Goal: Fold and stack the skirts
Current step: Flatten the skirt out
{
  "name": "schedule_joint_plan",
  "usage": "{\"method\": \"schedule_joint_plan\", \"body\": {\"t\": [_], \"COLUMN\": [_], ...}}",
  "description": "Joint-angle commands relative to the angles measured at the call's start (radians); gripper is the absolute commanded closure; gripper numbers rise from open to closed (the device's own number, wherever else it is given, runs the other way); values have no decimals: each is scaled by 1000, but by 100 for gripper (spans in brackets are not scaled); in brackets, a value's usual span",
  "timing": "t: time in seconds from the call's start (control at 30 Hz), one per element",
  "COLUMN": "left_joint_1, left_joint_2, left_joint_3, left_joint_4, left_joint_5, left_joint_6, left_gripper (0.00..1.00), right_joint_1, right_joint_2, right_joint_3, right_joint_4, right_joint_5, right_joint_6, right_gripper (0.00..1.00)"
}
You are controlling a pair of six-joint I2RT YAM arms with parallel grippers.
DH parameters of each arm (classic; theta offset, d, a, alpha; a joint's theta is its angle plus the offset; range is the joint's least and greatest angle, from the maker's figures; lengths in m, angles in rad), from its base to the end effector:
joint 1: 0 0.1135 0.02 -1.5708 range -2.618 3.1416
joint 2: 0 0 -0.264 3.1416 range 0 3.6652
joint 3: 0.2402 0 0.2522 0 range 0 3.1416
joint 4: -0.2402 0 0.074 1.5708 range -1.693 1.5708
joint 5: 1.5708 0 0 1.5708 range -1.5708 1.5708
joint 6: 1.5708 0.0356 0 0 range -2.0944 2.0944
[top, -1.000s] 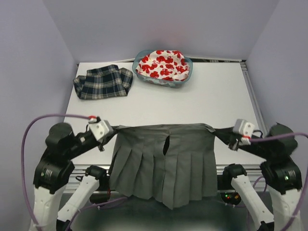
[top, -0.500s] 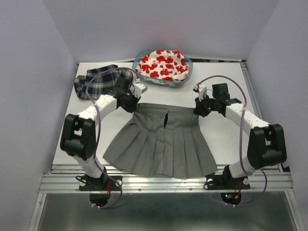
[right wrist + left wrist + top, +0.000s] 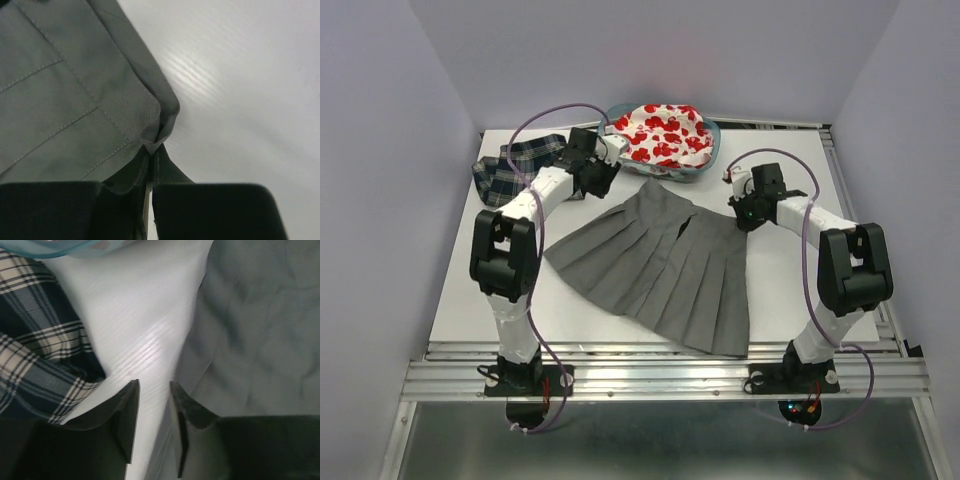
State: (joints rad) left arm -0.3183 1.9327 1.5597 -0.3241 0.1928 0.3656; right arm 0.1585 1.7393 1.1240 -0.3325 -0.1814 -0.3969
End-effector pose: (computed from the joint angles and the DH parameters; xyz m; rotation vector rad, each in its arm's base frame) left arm 0.4224 -0.1464 0.2571 0.8530 2.0925 -0.1933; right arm 0.3570 0.0636 0.1928 -0.7557 2.3839 0.1300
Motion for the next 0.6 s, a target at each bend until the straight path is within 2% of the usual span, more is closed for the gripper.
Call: {"method": "schedule_joint_plan", "body": {"t": [0.0, 0.2, 0.33, 0.4, 0.5, 0.53, 0.57], "left_joint_1": [21, 5, -15, -19, -27, -33, -34], "left_joint_2": [-176, -324, -350, -341, -313, -295, -285], "left_joint_3": [-42, -205, -271, -282, -282, -280, -279], "left_joint_4": [-39, -102, -116, -134, -145, -148, -150], "left_joint_5": [-41, 40, 69, 100, 125, 125, 125], "left_joint_6": [7, -17, -13, -10, -16, -16, -16], "left_gripper": [50, 50, 50, 51, 51, 51, 51], "right_joint_1": [-17, 15, 130, 215, 329, 348, 357], "right_joint_2": [-1, -49, -93, -103, -119, -133, -142], "right_joint_3": [63, 94, 82, 83, 76, 88, 97], "right_joint_4": [-235, -557, -706, -744, -790, -812, -810], "right_joint_5": [66, -107, -260, -378, -484, -550, -570], "right_joint_6": [-42, -92, -88, -66, -52, -48, -31], "right_gripper": [99, 99, 99, 95, 73, 50, 41]}}
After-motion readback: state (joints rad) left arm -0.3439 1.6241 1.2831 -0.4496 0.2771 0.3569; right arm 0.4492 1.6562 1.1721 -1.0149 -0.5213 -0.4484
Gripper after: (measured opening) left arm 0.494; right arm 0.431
